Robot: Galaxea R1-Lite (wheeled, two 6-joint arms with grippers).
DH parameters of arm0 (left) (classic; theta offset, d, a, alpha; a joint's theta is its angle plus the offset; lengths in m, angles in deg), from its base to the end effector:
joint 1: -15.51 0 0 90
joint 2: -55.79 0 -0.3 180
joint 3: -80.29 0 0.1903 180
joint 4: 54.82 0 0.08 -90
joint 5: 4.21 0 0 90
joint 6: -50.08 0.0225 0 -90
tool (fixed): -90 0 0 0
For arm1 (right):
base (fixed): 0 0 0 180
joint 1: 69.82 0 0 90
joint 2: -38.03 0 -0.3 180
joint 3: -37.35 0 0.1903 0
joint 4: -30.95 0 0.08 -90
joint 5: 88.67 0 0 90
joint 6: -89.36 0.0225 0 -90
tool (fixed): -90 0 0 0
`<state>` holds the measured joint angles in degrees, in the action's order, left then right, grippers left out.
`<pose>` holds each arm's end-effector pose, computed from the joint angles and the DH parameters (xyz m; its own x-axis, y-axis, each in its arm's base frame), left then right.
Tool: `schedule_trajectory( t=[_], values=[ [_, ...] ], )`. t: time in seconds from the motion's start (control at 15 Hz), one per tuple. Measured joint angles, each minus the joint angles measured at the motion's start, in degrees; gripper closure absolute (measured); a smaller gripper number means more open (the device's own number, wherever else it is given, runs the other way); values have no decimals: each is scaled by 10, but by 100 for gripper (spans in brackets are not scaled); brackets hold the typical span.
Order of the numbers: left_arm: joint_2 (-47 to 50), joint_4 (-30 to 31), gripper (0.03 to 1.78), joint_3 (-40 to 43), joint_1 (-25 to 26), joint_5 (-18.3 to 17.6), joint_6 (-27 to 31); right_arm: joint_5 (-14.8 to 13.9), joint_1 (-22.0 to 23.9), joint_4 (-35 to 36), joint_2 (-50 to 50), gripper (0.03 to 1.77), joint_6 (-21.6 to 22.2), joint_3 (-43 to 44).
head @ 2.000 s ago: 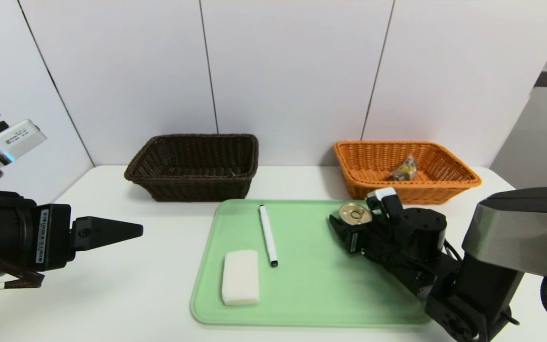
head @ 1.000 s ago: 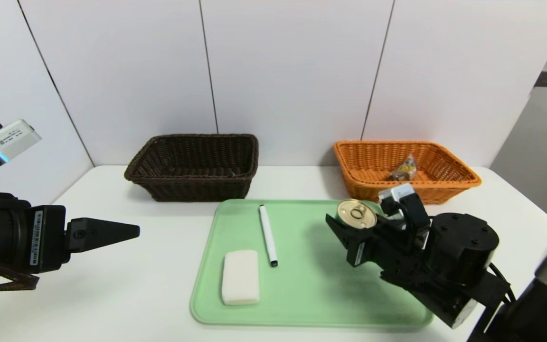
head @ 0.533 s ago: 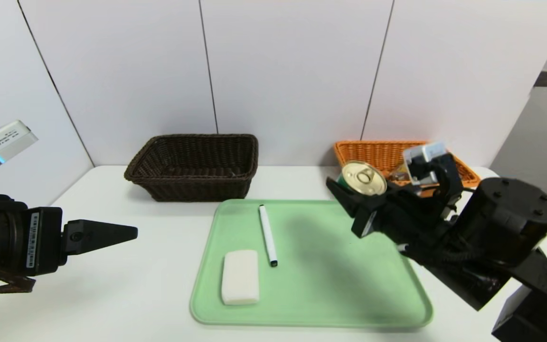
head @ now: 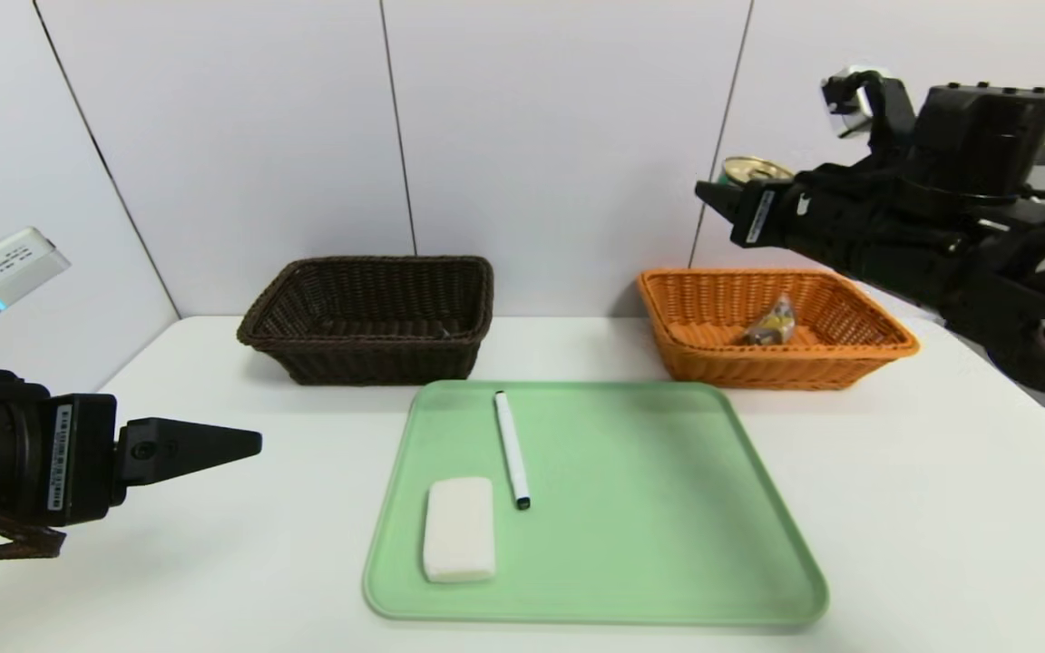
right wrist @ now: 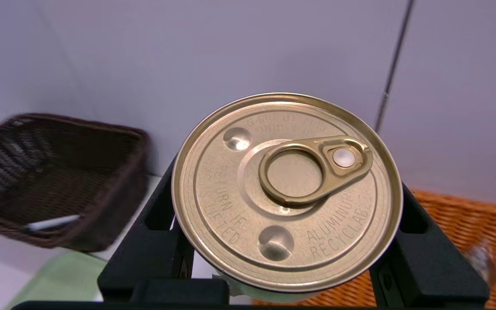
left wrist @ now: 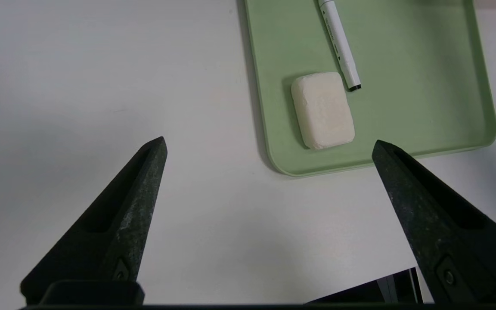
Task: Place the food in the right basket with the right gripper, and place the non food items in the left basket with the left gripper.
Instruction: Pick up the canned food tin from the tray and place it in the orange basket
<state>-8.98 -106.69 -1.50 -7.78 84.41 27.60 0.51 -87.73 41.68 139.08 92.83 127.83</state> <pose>0.1267 -0.0551 0.2685 0.7440 -0.3465 -0.5713 0.1813 0.9276 -0.3265 0.3303 0.1064 0.2598 0.9558 0.2939 0.0028 -0.2935 0.9540 0.0606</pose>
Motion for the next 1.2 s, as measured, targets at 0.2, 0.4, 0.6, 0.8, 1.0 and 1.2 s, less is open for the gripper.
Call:
schedule_trajectory(
  t=[0.2, 0.4, 0.6, 0.8, 1.0, 1.2],
  values=[
    [2, 0, 12, 0, 0, 0, 0, 6, 36, -110, 59, 76, 0, 76],
    [2, 1, 12, 1, 0, -1, 2, 5, 59, -167, 116, 76, 1, 129],
    [2, 2, 12, 1, 0, -2, 2, 5, 78, -184, 169, 76, 1, 152],
    [1, 2, 12, 2, 0, -2, 1, 6, 89, -186, 209, 76, 0, 162],
    [-1, 3, 12, 2, 0, -2, 1, 6, 92, -186, 235, 76, 0, 170],
    [-3, 4, 12, 2, 0, -2, 1, 6, 93, -183, 246, 68, -1, 179]
  ],
)
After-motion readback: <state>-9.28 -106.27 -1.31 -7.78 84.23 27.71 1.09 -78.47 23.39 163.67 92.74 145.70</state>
